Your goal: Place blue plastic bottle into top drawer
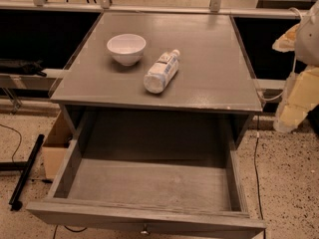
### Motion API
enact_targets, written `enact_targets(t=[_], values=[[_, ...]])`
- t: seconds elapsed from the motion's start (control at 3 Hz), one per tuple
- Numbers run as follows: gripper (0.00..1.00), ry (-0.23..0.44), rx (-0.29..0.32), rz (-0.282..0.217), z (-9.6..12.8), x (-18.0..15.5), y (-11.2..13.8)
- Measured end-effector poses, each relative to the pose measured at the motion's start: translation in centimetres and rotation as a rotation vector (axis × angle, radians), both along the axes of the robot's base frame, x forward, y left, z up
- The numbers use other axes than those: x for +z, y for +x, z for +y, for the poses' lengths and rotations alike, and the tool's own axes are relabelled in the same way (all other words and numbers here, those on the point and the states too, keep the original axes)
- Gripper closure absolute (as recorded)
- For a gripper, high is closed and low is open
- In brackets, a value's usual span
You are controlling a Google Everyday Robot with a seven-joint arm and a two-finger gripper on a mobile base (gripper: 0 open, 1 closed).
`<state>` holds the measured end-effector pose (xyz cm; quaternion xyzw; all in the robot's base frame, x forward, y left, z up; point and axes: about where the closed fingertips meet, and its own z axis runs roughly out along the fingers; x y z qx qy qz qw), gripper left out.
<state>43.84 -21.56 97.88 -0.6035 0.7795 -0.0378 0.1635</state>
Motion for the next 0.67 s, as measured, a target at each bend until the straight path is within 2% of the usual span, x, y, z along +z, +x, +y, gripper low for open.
enact_targets(t=[0.33, 0.67], values=[[0.00, 0.000, 0.000, 0.000, 0.0, 0.0, 0.0], [0.00, -0.013, 0.034, -0.021, 1.2, 0.3, 0.0]])
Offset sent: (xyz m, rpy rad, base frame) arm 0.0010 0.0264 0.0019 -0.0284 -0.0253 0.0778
